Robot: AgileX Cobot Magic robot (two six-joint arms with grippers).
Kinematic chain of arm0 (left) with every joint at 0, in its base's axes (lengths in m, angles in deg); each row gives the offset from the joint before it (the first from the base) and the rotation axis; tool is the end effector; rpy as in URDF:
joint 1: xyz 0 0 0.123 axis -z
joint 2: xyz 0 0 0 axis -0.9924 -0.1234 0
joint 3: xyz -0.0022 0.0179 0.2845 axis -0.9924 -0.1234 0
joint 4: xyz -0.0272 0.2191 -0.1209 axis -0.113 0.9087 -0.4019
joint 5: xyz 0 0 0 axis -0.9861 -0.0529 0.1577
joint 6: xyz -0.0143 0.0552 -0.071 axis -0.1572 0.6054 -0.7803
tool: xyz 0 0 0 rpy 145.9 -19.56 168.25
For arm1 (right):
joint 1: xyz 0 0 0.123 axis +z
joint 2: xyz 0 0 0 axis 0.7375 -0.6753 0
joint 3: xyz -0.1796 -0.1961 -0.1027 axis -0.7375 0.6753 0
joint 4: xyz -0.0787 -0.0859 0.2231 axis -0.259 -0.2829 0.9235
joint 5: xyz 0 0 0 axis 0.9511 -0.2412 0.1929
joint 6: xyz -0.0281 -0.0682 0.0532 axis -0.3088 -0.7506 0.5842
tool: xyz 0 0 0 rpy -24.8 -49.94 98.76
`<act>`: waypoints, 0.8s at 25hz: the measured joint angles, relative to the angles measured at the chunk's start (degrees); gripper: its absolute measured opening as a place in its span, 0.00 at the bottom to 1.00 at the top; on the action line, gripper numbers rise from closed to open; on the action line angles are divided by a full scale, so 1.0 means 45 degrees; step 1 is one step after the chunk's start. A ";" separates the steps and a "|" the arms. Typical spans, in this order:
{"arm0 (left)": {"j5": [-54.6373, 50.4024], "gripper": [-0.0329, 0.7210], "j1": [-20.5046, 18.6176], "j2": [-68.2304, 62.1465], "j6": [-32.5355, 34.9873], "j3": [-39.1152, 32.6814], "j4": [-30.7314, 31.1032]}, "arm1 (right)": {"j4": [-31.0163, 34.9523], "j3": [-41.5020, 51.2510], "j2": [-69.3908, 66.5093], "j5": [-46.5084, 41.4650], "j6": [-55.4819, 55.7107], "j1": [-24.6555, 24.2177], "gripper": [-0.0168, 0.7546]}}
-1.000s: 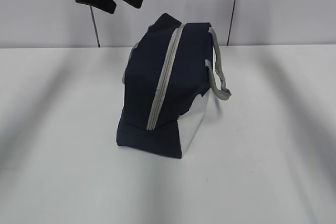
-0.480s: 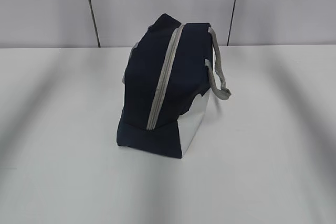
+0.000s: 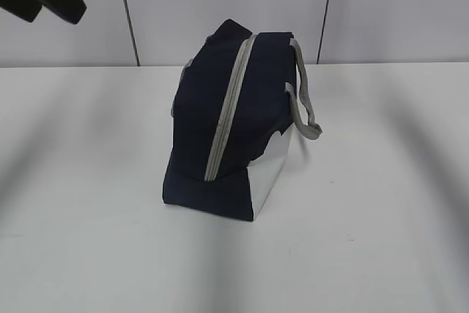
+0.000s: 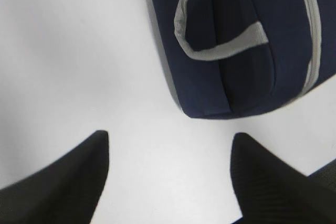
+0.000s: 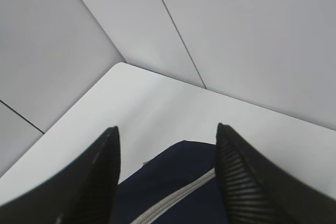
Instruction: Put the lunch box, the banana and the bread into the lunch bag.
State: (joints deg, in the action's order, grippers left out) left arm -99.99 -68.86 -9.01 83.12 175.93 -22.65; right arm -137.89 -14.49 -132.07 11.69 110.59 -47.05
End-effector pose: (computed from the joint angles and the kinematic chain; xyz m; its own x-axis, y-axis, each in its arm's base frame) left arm 0.2986 -0.0943 0.3969 -0.8004 0.3205 -0.5067 0.4351 0.8919 -0.1232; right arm 0.4151 0.0651 0.3640 -0.3973 0.0202 -0.9175 -0.6218 0.7293 0.2853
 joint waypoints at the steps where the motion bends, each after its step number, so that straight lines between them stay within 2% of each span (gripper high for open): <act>1: 0.0000 0.69 0.0000 0.0447 -0.0011 -0.0477 0.0035 | 0.0000 0.0080 0.0103 0.0000 -0.0025 0.0000 0.57; 12: 0.0204 0.69 0.0000 0.6073 -0.0638 -0.6027 0.0627 | 0.0000 0.0949 0.0486 0.0234 -0.0093 0.0000 0.57; 20: 0.0802 0.69 0.0000 0.9654 -0.0717 -0.9303 0.0938 | 0.0000 0.1422 0.1541 0.0292 -0.0318 0.0000 0.57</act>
State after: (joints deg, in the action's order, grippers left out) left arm -96.38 -68.86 34.44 79.90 134.07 -18.43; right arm -137.89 -8.09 -125.14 13.00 109.16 -47.05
